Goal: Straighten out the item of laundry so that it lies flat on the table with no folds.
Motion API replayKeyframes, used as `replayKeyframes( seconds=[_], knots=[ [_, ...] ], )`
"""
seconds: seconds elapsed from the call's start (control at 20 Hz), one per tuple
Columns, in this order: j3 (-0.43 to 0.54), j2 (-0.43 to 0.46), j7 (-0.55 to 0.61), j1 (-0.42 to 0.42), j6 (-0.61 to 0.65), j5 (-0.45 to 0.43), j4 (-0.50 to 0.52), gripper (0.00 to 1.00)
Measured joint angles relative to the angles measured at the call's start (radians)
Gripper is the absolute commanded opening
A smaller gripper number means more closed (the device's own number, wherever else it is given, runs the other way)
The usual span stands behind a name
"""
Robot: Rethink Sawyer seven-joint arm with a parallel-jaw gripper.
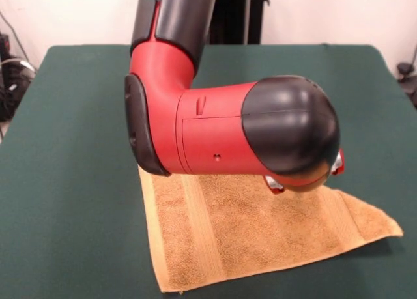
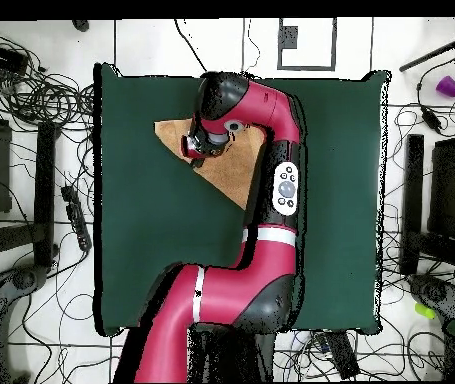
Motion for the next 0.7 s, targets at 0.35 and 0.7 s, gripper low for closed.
replayKeyframes(
  seconds=[0.35, 0.7],
  knots=[
    [0.000, -0.064, 0.000, 0.000, -0.037, -0.050, 0.053, 0.00],
    [-0.002, -0.151, 0.000, -0.002, -0.090, -0.095, 0.102, 0.00]
  ],
)
